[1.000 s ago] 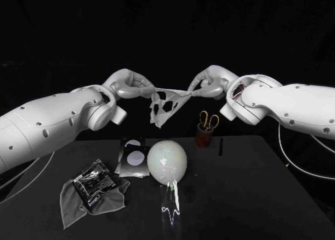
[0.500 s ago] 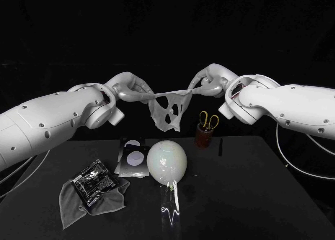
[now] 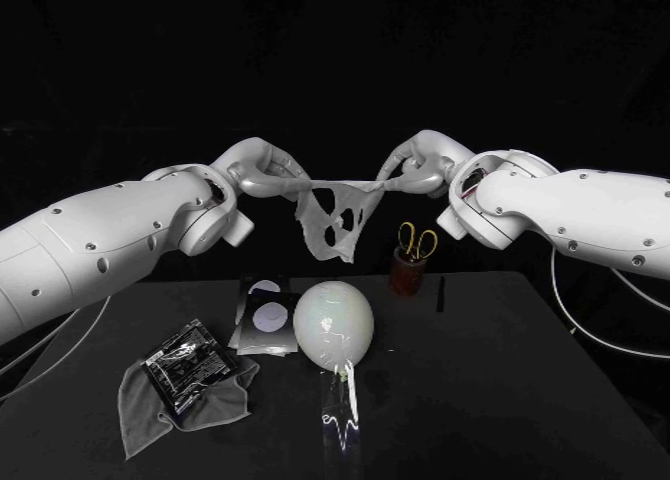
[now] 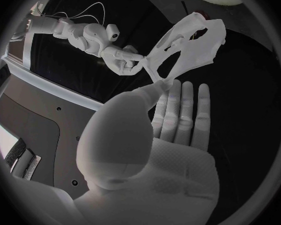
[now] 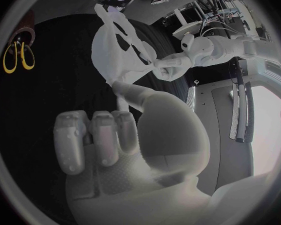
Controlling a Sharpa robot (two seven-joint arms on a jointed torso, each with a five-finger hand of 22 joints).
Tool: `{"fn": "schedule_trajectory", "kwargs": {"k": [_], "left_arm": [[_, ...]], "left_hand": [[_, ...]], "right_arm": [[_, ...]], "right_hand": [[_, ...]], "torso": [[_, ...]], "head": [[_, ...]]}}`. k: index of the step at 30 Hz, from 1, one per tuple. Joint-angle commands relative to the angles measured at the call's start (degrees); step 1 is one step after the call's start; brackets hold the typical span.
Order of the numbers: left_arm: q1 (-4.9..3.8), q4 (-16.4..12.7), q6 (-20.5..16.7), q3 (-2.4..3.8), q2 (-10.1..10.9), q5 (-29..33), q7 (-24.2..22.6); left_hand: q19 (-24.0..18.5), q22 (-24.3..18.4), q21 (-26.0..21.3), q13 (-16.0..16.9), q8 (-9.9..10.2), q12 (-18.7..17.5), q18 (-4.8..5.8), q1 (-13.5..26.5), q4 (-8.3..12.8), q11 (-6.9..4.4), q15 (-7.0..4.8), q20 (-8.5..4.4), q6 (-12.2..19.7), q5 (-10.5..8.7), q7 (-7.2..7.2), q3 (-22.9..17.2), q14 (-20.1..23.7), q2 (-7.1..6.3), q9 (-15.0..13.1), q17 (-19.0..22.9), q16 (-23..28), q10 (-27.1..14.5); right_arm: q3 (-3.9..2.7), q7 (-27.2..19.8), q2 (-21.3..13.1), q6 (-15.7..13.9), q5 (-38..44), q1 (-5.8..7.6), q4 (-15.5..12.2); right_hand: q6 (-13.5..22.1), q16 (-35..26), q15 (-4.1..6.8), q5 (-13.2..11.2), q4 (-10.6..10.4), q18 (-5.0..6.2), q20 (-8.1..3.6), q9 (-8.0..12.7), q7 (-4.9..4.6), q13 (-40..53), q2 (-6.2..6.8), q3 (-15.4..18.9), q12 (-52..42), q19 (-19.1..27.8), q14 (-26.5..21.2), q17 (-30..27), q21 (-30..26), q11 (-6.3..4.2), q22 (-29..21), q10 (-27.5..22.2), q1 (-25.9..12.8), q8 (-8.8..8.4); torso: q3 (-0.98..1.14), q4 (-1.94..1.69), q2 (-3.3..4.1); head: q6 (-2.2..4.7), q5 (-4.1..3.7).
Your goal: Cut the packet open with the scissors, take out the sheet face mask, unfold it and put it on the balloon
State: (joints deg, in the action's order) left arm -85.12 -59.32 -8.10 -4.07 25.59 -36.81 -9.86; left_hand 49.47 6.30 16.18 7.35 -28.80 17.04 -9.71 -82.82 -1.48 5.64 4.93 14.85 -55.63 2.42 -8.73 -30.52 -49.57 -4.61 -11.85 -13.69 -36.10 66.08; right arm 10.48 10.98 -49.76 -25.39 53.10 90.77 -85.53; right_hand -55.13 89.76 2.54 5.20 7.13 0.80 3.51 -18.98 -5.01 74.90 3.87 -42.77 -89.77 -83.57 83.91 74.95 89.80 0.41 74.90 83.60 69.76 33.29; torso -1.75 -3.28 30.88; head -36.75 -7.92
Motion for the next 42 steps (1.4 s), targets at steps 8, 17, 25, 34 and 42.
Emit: {"fn": "schedule_trajectory", "kwargs": {"k": [8, 17, 25, 34, 42], "left_arm": [[0.25, 4.48, -0.97, -0.14, -4.15, -0.70, -2.98], [2.44, 8.13, -0.30, -0.25, -8.41, -4.87, -5.49], [4.38, 10.68, -1.18, -0.30, -11.31, -7.81, -8.30], [5.73, 11.79, 0.69, -0.50, -12.73, -10.37, -11.87], [6.85, 11.15, 7.27, -0.82, -12.42, -12.78, -15.81]], "left_hand": [[0.67, 0.19, 0.63, 0.10, 0.06, 0.36, -0.72, 0.08, 0.40, -0.09, -0.03, -0.14, 0.37, 0.33, 0.10, -0.07, -0.38, 0.66, -5.42, -0.11, -0.37, 0.38], [0.54, 0.34, 0.84, 0.11, 0.18, 0.27, -0.61, -0.14, 0.60, -0.02, 0.02, -0.26, 0.55, 0.32, 0.07, -0.26, -0.09, 0.89, -5.51, -0.07, -0.33, 0.17], [0.48, 0.43, 0.97, 0.13, 0.23, 0.22, -0.58, -0.29, 0.75, 0.00, 0.04, -0.33, 0.60, 0.32, 0.10, -0.32, 0.04, 0.99, -5.58, -0.05, -0.30, 0.08], [0.00, 0.63, 1.20, 0.12, 0.49, -0.03, -0.37, -0.37, 0.92, 0.13, 0.22, -0.39, 0.89, 0.32, 0.15, -0.42, 0.57, 1.27, -5.72, 0.04, -0.14, -0.37], [-1.31, 0.81, 1.23, 0.13, 0.88, -0.35, 0.05, -0.50, 1.18, 0.39, 0.53, -0.23, 1.30, 0.32, 0.12, -0.40, 1.52, 1.60, -5.97, 0.13, 0.04, -1.04]], "right_arm": [[0.31, 2.71, -1.85, 2.40, 0.99, -0.78, -1.73], [0.65, 4.22, -4.84, -1.25, 0.68, -2.05, -5.49], [0.98, 6.01, -7.89, -4.15, 0.91, -3.22, -9.25], [1.45, 7.48, -11.88, -4.21, 0.49, -4.61, -15.40], [1.93, 8.38, -14.96, -3.84, -0.75, -7.69, -23.11]], "right_hand": [[-0.13, 0.24, 0.37, -0.28, -0.08, -0.80, -0.06, -0.10, -0.09, 15.10, 0.16, -0.21, -0.23, -6.43, 6.09, 15.05, 0.20, 0.17, 15.10, 6.40, 0.18, 0.23], [-0.24, 0.24, 0.38, -0.70, -0.15, -0.80, -0.06, -0.10, -0.04, 15.10, 0.16, -0.27, -0.23, -6.43, 6.09, 15.05, 0.20, 0.14, 15.10, 6.40, 0.13, 0.34], [-0.34, 0.24, 0.45, -2.10, -0.04, -0.80, -0.11, -0.07, 0.06, 15.10, 0.21, -0.78, -0.23, -6.43, 6.09, 15.05, 0.20, 0.04, 15.10, 6.40, 0.34, 0.50], [-0.36, 0.24, 0.45, -2.13, -0.04, -0.80, -0.11, -0.07, 0.07, 15.10, 0.22, -0.79, -0.23, -6.43, 6.09, 15.05, 0.20, 0.04, 15.10, 6.40, 0.34, 0.51], [-0.38, 0.24, 0.46, -2.16, -0.06, -0.80, -0.11, -0.07, 0.07, 15.10, 0.24, -0.83, -0.23, -6.43, 6.09, 15.05, 0.20, 0.04, 15.10, 6.40, 0.31, 0.54]], "torso": [[-0.04, 0.26, 0.23], [0.14, 0.70, 0.49], [0.34, 1.06, 0.56], [0.27, 1.00, 0.46], [0.25, 0.80, 0.36]], "head": [[-0.82, -0.58], [-1.46, -0.69], [-2.22, -1.06], [-3.24, -2.06], [-4.00, -2.94]]}}
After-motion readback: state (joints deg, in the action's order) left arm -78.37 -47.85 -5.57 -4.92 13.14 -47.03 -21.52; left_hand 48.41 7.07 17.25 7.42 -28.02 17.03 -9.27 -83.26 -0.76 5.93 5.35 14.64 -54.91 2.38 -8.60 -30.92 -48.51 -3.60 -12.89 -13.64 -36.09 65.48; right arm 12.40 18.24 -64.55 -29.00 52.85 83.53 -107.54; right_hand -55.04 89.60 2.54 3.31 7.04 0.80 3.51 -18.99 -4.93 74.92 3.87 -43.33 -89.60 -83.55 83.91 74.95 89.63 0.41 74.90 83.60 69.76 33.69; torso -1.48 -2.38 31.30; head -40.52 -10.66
